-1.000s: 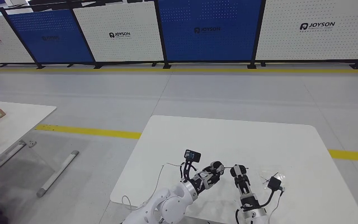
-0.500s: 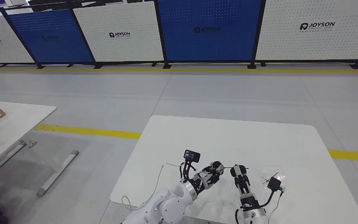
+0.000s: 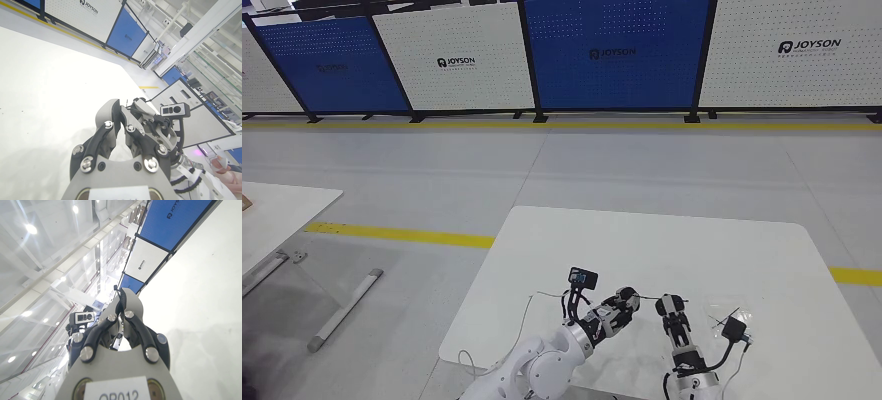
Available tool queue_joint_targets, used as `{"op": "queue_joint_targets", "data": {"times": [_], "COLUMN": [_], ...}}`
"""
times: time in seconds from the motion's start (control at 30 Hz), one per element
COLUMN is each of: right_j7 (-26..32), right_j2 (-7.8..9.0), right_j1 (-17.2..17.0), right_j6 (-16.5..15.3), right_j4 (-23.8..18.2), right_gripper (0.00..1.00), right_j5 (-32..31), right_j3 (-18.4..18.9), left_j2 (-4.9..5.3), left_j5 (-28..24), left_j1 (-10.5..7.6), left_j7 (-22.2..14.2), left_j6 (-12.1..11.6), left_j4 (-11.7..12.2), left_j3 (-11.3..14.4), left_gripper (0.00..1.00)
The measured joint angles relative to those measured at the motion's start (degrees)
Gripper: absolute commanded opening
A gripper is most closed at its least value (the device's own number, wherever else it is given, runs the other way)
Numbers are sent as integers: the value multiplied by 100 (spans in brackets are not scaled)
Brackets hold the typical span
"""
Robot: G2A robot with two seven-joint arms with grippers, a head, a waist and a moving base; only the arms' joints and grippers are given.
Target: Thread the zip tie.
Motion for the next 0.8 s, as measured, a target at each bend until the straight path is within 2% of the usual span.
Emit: {"op": "queue_joint_targets", "data": {"times": [0.07,0.1,0.27,0.37,0.63,0.8], "right_j7": [-14,-16,-28,-27,-38,-47], "right_j2": [-3,-4,-10,-14,-26,-36], "right_j1": [0,1,3,5,18,28], "right_j6": [0,0,0,4,98,128], "right_j4": [4,5,14,18,22,25], "right_gripper": [0,0,0,0,0,0], "right_j5": [1,3,15,24,-66,-137], "right_j3": [5,6,15,21,13,-20], "left_j2": [2,4,18,20,24,27], "left_j5": [-3,6,227,447,498,458], "left_j1": [5,8,14,25,84,92], "left_j7": [0,-6,-73,-81,33,83], "left_j6": [-13,-23,-35,8,-15,-23], "left_j4": [-5,-10,-33,-55,-197,-199], "left_j3": [-5,-5,32,101,109,71], "left_gripper": [13,15,13,16,16,16]}}
